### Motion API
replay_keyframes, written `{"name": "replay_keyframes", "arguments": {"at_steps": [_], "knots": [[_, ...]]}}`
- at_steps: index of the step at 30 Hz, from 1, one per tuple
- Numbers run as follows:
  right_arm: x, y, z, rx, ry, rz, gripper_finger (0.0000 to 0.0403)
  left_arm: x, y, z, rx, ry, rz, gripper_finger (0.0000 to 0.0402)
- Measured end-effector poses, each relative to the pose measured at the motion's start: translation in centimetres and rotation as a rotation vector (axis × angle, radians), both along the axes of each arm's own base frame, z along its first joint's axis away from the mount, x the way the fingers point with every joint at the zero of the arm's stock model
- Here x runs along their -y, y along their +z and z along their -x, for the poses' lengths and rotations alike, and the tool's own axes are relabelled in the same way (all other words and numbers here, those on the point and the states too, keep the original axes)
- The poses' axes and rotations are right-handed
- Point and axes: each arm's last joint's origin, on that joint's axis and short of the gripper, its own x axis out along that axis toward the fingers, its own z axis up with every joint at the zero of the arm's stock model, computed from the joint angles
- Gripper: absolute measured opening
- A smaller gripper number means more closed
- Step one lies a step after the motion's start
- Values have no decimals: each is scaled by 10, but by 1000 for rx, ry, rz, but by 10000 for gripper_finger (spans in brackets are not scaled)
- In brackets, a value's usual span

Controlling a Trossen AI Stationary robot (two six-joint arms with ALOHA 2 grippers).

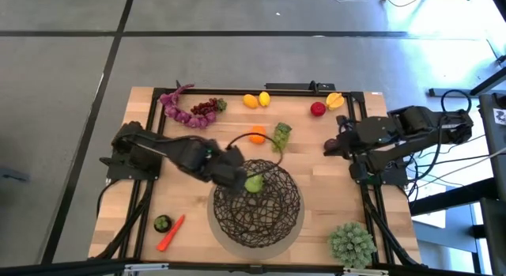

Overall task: Build produce basket
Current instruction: Put the mangosteen into the mesh basket

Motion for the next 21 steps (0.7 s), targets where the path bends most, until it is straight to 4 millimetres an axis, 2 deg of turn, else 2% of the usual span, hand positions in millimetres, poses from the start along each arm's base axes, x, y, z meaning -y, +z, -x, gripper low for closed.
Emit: {"name": "replay_keyframes", "arguments": {"at_steps": [5,11,17,21], "knots": [[-2,3,-5,-73,15,7,1,22,5,27,-28,125,114,68],[-5,1,-9,-96,63,-33,0,60,2,47,-73,119,244,67],[-6,0,-12,-108,72,-51,0,96,-12,69,-189,167,356,65],[-7,0,-15,-95,73,-55,0,115,-28,86,-269,316,403,65]]}}
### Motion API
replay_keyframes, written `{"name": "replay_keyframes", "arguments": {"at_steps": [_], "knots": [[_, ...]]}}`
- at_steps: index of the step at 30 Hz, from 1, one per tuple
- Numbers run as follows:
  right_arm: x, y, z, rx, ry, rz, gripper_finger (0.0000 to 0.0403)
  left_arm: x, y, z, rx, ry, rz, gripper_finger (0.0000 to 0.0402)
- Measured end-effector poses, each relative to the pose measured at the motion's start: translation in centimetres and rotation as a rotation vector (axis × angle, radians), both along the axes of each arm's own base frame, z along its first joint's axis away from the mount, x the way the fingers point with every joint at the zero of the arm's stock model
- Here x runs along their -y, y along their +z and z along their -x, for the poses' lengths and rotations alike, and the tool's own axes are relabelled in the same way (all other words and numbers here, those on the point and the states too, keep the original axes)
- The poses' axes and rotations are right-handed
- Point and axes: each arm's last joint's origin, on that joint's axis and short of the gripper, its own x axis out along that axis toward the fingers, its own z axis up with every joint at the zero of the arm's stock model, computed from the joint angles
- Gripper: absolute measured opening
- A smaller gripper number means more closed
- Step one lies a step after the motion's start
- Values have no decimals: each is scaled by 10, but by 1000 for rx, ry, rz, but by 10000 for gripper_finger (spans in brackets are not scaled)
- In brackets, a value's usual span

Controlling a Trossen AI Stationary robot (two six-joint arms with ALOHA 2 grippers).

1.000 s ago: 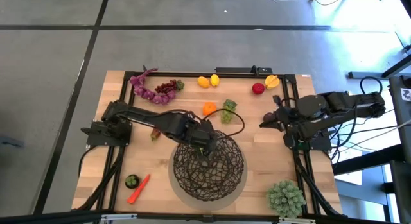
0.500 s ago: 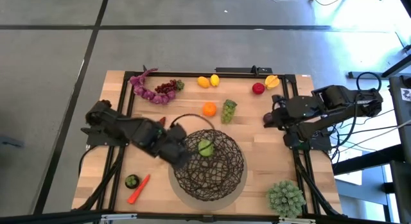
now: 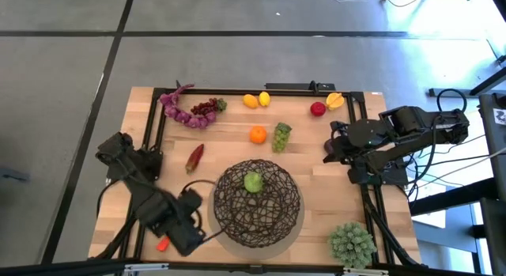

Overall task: Build produce basket
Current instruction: Put the mangosteen into the mesh basket

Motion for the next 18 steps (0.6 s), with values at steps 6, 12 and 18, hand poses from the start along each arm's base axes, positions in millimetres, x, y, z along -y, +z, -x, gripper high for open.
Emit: {"name": "replay_keyframes", "arguments": {"at_steps": [6,12,18], "knots": [[-1,1,-2,14,8,-17,0,25,-30,28,-130,156,-21,65],[-4,1,-1,6,116,-75,0,41,-67,47,-163,162,-71,65],[-6,5,-5,64,140,-92,0,39,-96,61,-221,134,-162,65]]}}
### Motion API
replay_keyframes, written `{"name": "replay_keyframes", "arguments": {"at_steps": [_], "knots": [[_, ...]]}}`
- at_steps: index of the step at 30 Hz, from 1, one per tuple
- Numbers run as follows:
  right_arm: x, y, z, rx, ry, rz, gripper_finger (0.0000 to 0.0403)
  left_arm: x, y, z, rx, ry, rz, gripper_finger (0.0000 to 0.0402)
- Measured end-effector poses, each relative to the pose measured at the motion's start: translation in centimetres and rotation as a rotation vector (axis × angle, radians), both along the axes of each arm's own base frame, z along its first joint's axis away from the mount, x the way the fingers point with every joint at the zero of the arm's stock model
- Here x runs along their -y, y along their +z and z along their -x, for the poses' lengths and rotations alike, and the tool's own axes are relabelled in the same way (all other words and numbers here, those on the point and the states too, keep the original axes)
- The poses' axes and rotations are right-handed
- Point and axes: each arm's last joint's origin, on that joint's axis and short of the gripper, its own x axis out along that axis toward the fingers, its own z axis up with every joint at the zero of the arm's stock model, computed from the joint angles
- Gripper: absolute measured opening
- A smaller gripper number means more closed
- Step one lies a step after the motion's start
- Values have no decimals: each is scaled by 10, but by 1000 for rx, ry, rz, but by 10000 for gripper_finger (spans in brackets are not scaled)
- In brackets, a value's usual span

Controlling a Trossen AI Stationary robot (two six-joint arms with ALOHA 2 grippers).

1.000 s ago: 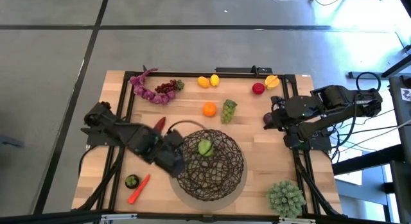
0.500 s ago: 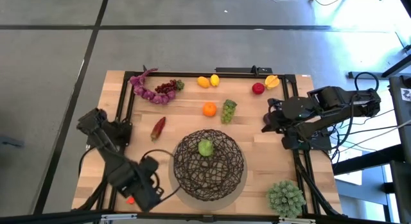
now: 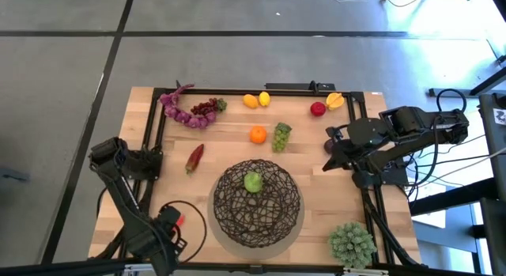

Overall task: Build produce basket
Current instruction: Put the mangosteen into the mesh basket

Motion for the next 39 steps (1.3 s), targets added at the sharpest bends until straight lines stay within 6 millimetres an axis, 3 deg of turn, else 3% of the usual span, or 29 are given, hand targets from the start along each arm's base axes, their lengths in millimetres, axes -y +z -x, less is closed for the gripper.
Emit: {"name": "replay_keyframes", "arguments": {"at_steps": [12,39], "knots": [[0,2,-2,23,-5,-11,0,-11,-41,9,-117,16,-57,65],[-1,3,-3,36,-24,-34,0,-20,-64,15,-139,6,-99,65]]}}
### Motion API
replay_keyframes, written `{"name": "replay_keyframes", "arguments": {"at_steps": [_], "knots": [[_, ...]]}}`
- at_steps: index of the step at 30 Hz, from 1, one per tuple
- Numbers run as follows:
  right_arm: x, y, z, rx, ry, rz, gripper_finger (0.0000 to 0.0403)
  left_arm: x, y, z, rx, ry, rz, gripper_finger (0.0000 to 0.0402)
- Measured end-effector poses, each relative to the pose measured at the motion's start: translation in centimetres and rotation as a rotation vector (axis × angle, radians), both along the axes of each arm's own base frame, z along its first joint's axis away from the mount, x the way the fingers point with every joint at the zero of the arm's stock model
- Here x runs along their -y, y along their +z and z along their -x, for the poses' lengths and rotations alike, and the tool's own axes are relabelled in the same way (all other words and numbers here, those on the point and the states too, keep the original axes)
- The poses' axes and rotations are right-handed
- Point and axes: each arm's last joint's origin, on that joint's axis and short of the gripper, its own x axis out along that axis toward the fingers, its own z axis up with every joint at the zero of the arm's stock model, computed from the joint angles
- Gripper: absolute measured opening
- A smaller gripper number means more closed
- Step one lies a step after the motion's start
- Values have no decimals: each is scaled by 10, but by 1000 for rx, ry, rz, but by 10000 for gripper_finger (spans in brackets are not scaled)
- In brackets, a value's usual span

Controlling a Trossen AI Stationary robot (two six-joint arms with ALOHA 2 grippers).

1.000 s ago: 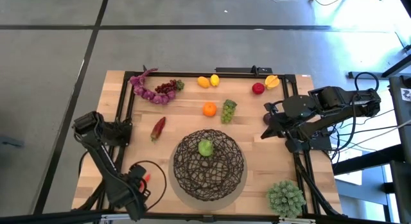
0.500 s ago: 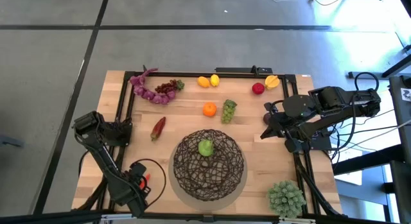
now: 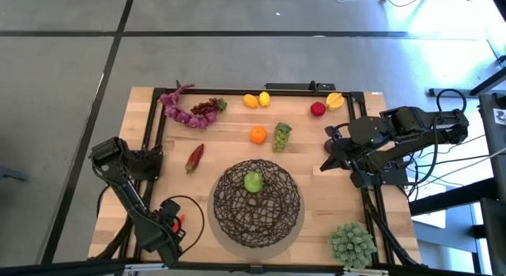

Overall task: Build produce basket
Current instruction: Put the mangosteen into the mesh basket

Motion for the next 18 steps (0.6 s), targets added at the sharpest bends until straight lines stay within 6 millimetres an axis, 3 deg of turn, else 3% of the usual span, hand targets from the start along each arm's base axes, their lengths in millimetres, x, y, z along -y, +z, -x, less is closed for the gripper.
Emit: {"name": "replay_keyframes", "arguments": {"at_steps": [6,12,18], "knots": [[0,0,0,0,0,1,0,1,0,-1,8,-1,8,55],[0,0,0,1,2,2,0,2,-1,-2,13,-26,30,10],[0,0,0,1,3,3,0,2,-1,-2,13,-26,30,5]]}}
